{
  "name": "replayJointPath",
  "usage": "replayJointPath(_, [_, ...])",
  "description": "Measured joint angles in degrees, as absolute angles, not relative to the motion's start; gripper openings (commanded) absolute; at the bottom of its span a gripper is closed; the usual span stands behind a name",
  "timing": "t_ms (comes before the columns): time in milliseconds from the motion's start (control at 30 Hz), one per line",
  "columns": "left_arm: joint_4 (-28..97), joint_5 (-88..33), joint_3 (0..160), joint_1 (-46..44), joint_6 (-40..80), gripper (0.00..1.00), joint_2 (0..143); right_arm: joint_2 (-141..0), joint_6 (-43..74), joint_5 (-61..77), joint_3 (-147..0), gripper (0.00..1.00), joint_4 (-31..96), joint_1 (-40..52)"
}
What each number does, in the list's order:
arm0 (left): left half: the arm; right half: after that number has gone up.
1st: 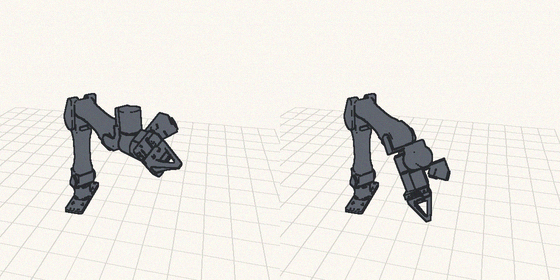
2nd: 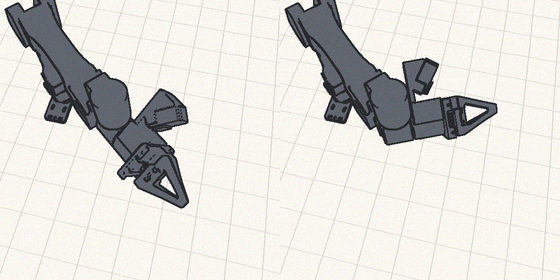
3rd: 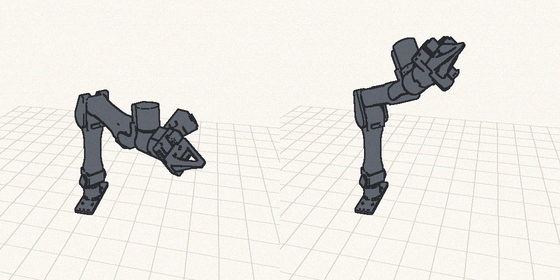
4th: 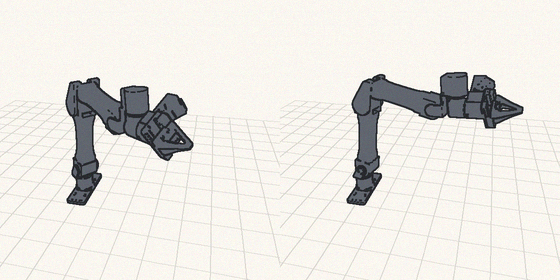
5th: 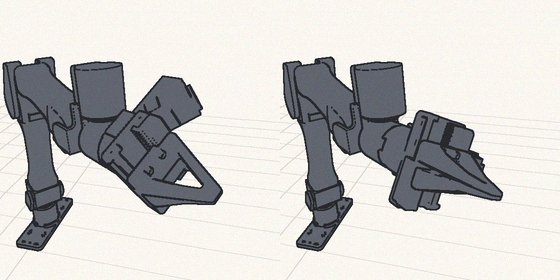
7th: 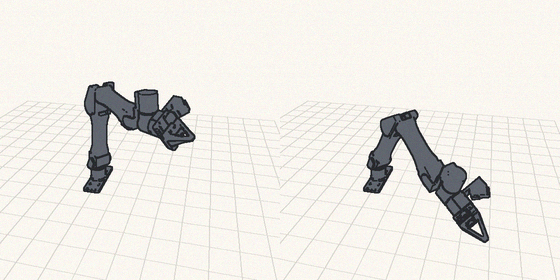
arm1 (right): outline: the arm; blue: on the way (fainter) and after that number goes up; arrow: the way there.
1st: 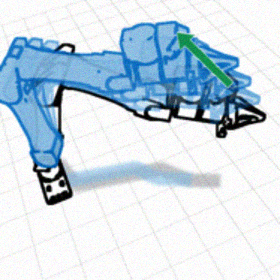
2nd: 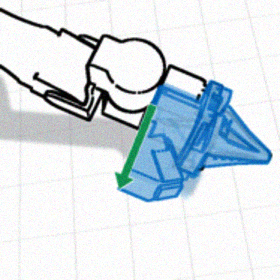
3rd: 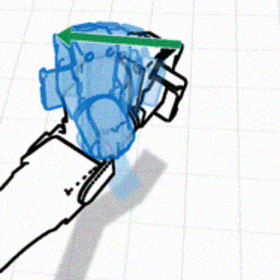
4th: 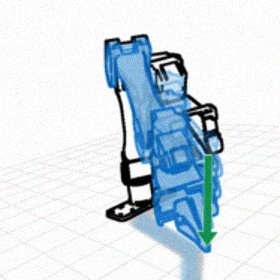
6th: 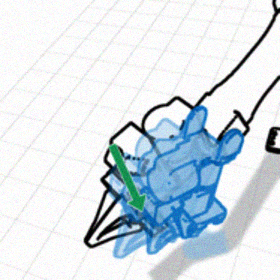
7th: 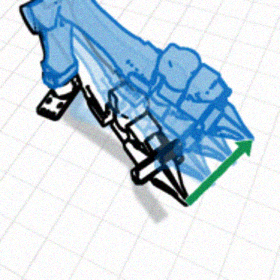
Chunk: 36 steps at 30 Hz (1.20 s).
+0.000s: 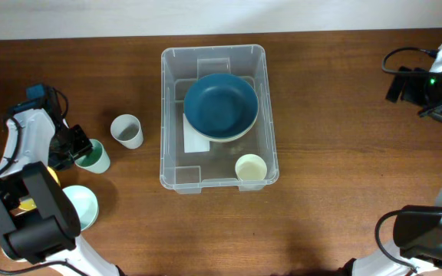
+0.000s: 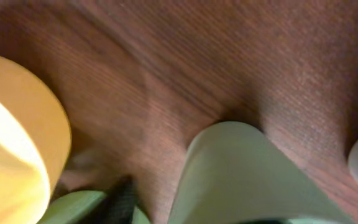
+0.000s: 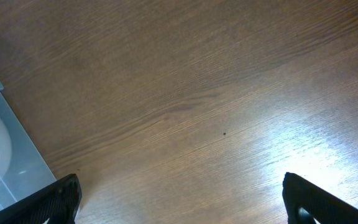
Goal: Pack container
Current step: 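Grasp the mint-green cup with the left gripper, then carry the mint-green cup and drop it into the cream cup in the bin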
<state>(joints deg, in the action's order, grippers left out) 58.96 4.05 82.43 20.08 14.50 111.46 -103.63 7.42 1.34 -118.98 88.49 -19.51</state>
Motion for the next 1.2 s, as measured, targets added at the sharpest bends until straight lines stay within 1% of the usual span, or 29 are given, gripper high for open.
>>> replayJointPath(100, [58.8, 3.6, 82.4, 20.1, 14.1, 0.11, 111.5, -103.6, 7.5, 1.3, -119.0, 0.99, 88.5, -19.5])
replayJointPath(133, [58.9, 3.5, 82.4, 20.1, 14.1, 0.04, 111.5, -103.6, 7.4, 1.3, -119.0, 0.99, 88.5, -19.5])
replayJointPath(167, [58.9, 3.4, 82.4, 20.1, 14.1, 0.01, 111.5, -103.6, 7.5, 1.3, -119.0, 0.99, 88.5, -19.5])
replayJointPath(300, [59.3, 2.9, 82.5, 20.1, 13.9, 0.01, 111.4, -103.6, 7.5, 1.3, -119.0, 0.99, 88.5, -19.5])
replayJointPath(467, [65.4, 3.0, 84.7, 20.1, 13.9, 0.01, 111.5, -103.6, 7.4, 1.3, -119.0, 0.99, 88.4, -19.5])
replayJointPath(633, [75.2, 3.0, 95.2, 20.1, 13.8, 0.01, 111.9, -103.6, 7.4, 1.3, -119.0, 0.99, 88.5, -19.5])
replayJointPath(800, [82.1, 3.0, 107.5, 18.7, 13.7, 0.0, 109.8, -103.6, 7.4, 1.3, -119.0, 0.99, 88.5, -19.5])
replayJointPath(900, [83.3, 3.0, 111.7, 13.9, 13.7, 0.01, 103.5, -103.6, 7.4, 1.3, -119.0, 0.99, 88.5, -19.5])
replayJointPath(967, [83.7, 2.9, 112.5, 9.0, 13.7, 0.01, 99.4, -103.6, 7.4, 1.3, -119.0, 0.99, 88.5, -19.5])
replayJointPath(1100, [85.1, 2.5, 113.6, -3.2, 14.3, 0.01, 93.9, -103.6, 7.4, 1.3, -119.0, 0.99, 88.5, -19.5])
replayJointPath(1200, [85.4, 2.0, 113.6, -11.6, 16.2, 0.0, 93.6, -103.6, 7.5, 1.3, -119.0, 0.99, 88.5, -19.5])
